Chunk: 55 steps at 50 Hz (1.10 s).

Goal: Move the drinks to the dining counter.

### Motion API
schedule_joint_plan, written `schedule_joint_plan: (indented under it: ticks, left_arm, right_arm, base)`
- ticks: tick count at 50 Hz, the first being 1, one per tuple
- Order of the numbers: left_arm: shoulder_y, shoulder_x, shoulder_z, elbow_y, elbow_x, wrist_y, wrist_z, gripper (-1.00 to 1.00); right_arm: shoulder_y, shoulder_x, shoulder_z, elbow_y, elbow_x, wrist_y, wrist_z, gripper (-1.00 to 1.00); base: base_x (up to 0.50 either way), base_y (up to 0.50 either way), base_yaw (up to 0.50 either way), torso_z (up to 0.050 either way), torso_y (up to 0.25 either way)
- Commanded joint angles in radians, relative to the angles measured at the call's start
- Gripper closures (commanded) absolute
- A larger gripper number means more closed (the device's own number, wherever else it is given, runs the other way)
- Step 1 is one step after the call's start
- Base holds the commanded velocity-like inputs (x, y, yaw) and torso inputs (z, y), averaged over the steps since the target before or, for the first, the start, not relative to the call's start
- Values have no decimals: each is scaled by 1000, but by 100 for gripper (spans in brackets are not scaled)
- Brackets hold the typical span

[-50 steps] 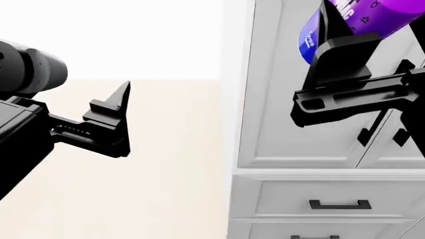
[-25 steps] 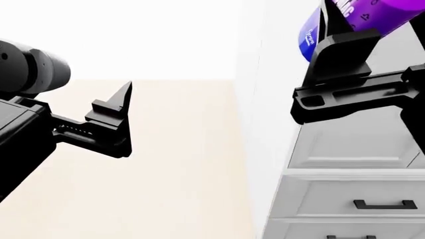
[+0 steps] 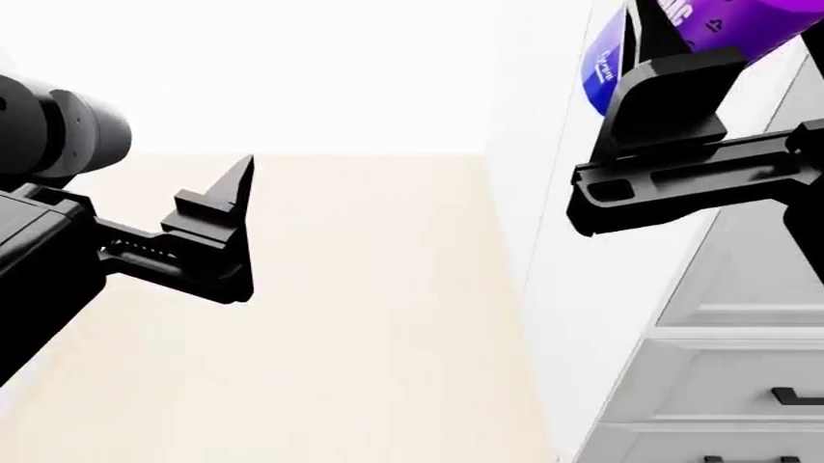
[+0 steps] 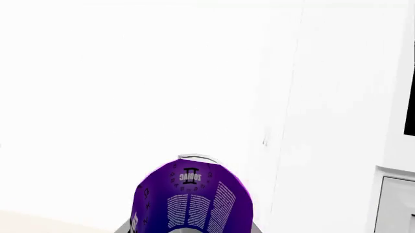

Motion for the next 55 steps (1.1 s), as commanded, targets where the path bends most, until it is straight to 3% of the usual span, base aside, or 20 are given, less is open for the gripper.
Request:
schedule_joint_plan:
  ticks: [1,15,35,55]
  left_arm:
    - [2,-2,0,1,0,1,-1,-100]
    - [-5,-8,0,10,-14,1,-9,-100]
    - [-50,44,39,-21,-21,-31,-31,-100]
    - [-32,-1,8,8,-51,2,-24,-100]
  right_arm:
    - [-1,1,25,3,-2,16,3,100]
    - [-21,-7,34,-3,-12,16,13,100]
    - [-50,23,48,-9,-27,19,6,100]
    - [-51,45,72,-13,-4,19,19,100]
  base:
    - [-2,500,0,0,10]
    - [-2,500,0,0,0]
    - [-2,500,0,0,1]
    - [-2,500,0,0,1]
